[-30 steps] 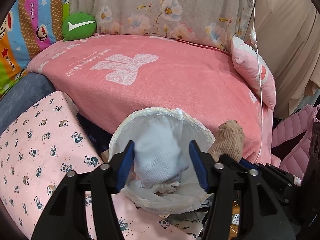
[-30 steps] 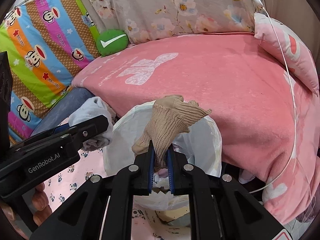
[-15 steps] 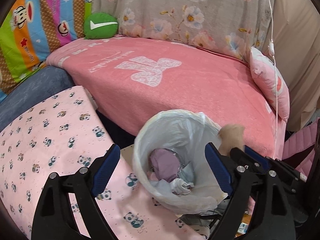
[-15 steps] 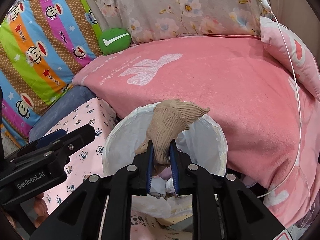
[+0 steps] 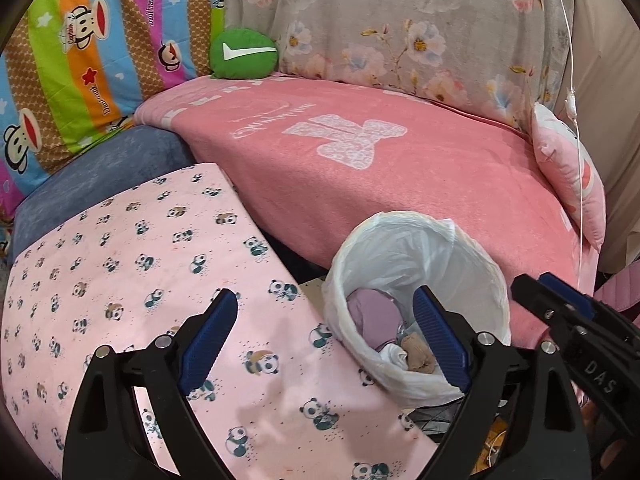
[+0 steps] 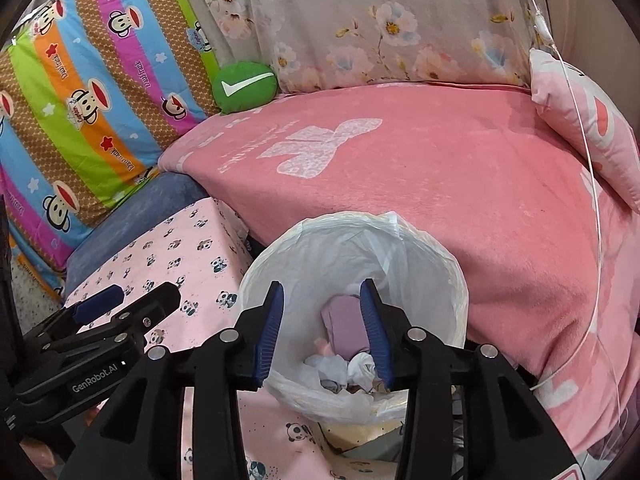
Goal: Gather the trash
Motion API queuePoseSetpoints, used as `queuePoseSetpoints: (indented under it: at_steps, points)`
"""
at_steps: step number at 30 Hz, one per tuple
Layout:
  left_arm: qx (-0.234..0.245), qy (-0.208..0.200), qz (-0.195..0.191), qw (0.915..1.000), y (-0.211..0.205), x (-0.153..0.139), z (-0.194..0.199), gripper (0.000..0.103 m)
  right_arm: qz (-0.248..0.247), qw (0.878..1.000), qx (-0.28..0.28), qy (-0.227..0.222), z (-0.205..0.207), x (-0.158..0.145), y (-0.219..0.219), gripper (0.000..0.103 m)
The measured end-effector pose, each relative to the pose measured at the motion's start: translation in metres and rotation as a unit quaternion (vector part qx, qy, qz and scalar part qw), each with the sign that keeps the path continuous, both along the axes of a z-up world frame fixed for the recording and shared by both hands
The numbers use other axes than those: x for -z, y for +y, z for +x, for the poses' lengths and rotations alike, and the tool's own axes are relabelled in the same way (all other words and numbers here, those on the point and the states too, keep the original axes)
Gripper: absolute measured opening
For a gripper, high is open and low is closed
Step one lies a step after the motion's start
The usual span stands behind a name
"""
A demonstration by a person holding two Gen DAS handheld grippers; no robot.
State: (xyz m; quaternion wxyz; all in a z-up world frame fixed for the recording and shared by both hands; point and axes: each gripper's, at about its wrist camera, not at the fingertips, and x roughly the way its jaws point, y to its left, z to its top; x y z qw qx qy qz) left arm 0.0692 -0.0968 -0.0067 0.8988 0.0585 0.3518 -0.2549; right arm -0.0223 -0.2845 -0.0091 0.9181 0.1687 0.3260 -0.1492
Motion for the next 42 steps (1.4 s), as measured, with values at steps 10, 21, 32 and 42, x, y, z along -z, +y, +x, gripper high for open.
queuePoseSetpoints:
  at_steps: [10,21,32,42]
  points:
    - [-0.022,-0.020,0.016,0.9994,0.015,-0.004,-0.008,0.093,-0.031,1.000,0.006,0.000,-0.008,-0.004,0.020,0.061]
    - [-0.034,-0.026,0.026,0.9987,0.022,-0.003,-0.014,0.095,-0.051,0.999,0.017,0.007,-0.019,-0.007,0.024,0.085]
    - [-0.041,-0.031,0.033,0.9981,0.023,-0.005,-0.018,0.095,-0.068,0.997,0.018,0.013,-0.024,-0.005,0.032,0.092]
    - [-0.048,-0.030,0.039,0.9977,0.023,-0.002,-0.018,0.096,-0.073,0.997,0.022,0.024,-0.026,-0.002,0.029,0.098]
